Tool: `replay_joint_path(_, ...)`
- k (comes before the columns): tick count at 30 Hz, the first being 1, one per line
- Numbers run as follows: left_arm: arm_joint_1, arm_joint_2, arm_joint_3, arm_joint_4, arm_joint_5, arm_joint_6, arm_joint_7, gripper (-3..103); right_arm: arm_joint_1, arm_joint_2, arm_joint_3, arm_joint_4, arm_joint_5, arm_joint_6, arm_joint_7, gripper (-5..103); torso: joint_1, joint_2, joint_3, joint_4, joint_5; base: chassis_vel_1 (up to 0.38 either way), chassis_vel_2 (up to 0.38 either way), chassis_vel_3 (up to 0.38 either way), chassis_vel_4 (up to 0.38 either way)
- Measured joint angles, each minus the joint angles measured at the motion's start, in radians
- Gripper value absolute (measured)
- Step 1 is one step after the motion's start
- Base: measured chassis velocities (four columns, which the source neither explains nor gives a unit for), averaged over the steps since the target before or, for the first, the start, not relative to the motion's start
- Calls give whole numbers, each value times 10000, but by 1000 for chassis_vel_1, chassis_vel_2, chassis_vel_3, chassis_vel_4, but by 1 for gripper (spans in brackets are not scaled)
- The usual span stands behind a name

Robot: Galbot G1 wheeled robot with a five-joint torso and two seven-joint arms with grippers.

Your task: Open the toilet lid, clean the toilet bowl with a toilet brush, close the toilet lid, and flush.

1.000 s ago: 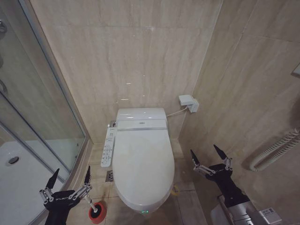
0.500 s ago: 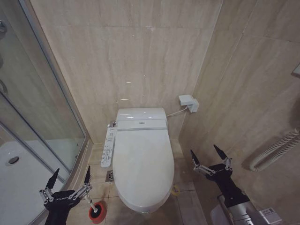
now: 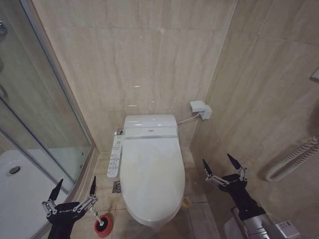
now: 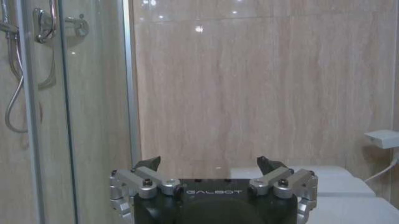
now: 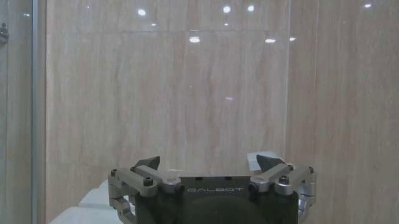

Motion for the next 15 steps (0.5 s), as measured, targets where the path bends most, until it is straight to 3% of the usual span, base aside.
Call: replay_joint_path(15, 0, 0, 0, 0, 0, 0, 0, 100, 0, 0, 0, 0, 0, 0, 0, 100, 0, 0, 0, 0, 0, 0, 0, 0, 0)
